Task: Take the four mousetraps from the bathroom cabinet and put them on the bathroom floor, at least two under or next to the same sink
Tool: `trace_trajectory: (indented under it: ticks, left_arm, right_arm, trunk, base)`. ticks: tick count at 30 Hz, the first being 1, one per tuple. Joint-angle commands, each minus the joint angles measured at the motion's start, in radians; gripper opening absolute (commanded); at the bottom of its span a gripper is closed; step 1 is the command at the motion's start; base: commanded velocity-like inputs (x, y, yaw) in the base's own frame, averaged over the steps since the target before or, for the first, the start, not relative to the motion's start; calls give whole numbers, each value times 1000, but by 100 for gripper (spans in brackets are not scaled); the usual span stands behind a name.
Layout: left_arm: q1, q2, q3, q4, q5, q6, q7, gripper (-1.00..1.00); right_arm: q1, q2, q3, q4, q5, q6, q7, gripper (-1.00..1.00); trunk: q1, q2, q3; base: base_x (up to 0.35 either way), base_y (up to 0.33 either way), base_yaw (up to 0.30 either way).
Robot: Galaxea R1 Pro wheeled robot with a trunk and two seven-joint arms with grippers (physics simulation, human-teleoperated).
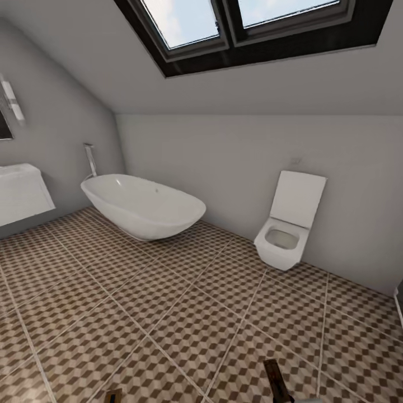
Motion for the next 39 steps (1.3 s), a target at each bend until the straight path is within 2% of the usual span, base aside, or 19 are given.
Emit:
trace_trajectory:
  ticks: [1,39]
  left_arm:
    - [-2,0,6,4,-7,-5,5,-100]
    - [-2,0,6,2,-7,20,5,-100]
  right_arm:
    - [0,0,-4,0,8,-3,-1,-100]
    - [0,1,-4,2,8,-3,-1,-100]
  trunk:
    - [1,0,-1]
    - [1,0,-1]
  base:
    - [341,0,284]
    - [341,0,284]
